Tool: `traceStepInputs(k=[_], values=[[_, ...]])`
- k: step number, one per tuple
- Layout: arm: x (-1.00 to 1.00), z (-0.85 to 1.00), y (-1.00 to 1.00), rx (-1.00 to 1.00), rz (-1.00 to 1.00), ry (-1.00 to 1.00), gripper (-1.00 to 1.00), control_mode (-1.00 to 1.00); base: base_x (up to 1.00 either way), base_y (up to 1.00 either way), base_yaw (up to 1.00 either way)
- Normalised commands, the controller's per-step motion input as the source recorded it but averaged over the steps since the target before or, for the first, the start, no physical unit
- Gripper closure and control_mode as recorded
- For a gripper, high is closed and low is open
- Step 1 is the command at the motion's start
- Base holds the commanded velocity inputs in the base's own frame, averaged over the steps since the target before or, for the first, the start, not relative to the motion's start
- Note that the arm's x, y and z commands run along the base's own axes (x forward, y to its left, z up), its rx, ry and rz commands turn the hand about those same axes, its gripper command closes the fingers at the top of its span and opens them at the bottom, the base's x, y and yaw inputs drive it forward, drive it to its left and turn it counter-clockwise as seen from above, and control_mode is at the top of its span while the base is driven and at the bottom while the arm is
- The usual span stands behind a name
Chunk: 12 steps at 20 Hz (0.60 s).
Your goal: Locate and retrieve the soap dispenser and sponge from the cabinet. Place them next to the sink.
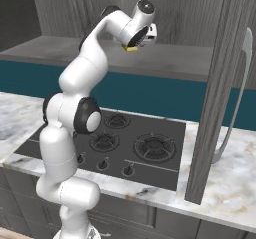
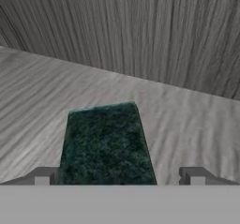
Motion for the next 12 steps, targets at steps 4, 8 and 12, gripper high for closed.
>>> traceStepInputs(k=[4, 8, 12], values=[[0.06, -0.05, 0.03, 0.00, 0.01, 0.00, -1.00, -1.00, 0.00, 0.00, 0.00], [0.06, -0.07, 0.02, 0.00, 0.01, 0.00, -1.00, -1.00, 0.00, 0.00, 0.00], [0.05, -0.09, 0.02, 0.00, 0.02, 0.00, 1.00, -1.00, 0.00, 0.00, 0.00]])
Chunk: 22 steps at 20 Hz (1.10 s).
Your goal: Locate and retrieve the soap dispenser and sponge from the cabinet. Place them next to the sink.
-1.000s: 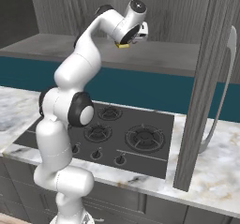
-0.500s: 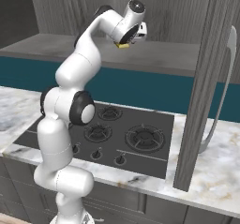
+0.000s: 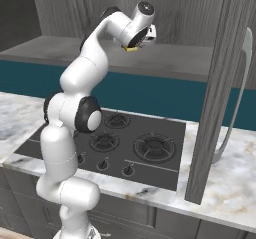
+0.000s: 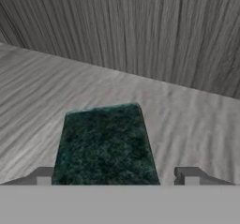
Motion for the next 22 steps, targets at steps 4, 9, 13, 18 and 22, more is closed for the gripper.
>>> traceStepInputs(k=[4, 9, 13, 18, 22], values=[[0.03, -0.08, 0.03, 0.00, 0.02, 0.00, 1.00, -1.00, 0.00, 0.00, 0.00], [-0.02, 0.00, 0.00, 0.00, 0.00, 0.00, 1.00, -1.00, 0.00, 0.00, 0.00], [-0.32, -0.04, 0.11, 0.01, -0.04, 0.00, 1.00, -1.00, 0.00, 0.00, 0.00], [-0.35, -0.05, 0.18, 0.01, -0.08, -0.02, 1.00, -1.00, 0.00, 0.00, 0.00], [-0.40, -0.02, 0.16, 0.01, -0.09, -0.04, 1.00, -1.00, 0.00, 0.00, 0.00]])
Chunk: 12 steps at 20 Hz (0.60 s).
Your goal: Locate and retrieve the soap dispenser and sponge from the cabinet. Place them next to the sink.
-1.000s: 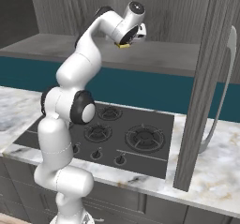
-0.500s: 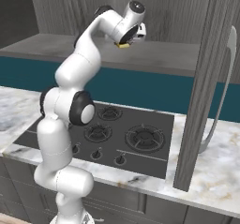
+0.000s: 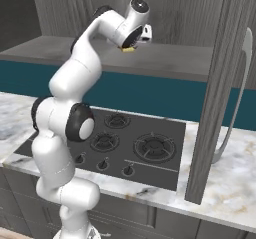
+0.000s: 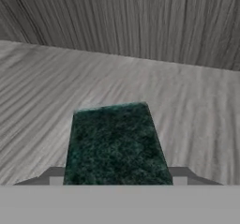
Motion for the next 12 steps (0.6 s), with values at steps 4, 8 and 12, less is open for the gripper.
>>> traceStepInputs(k=[4, 8, 12], values=[[-0.45, 0.00, 0.16, 0.01, -0.10, -0.06, 1.00, -1.00, 0.00, 0.00, 0.00], [-0.39, 0.06, 0.20, -0.01, -0.10, -0.04, 1.00, -1.00, 0.00, 0.00, 0.00], [-0.53, 0.07, 0.13, -0.02, -0.09, -0.05, 1.00, -1.00, 0.00, 0.00, 0.00]])
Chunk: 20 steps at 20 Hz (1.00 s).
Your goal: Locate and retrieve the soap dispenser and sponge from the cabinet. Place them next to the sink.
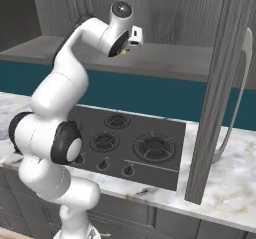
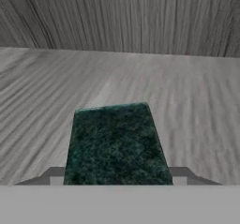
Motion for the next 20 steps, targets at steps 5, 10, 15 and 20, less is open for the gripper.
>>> traceStepInputs(k=[5, 10, 15, 20], values=[[-0.64, 0.10, 0.03, -0.01, -0.08, -0.01, 1.00, -1.00, 0.00, 0.00, 0.00], [-0.74, 0.24, 0.02, 0.00, -0.04, 0.07, 1.00, -1.00, 0.00, 0.00, 0.00], [-0.81, 0.10, 0.00, 0.00, -0.03, 0.08, 1.00, -1.00, 0.00, 0.00, 0.00], [-0.82, 0.00, 0.08, 0.00, -0.02, 0.01, 1.00, -1.00, 0.00, 0.00, 0.00]])
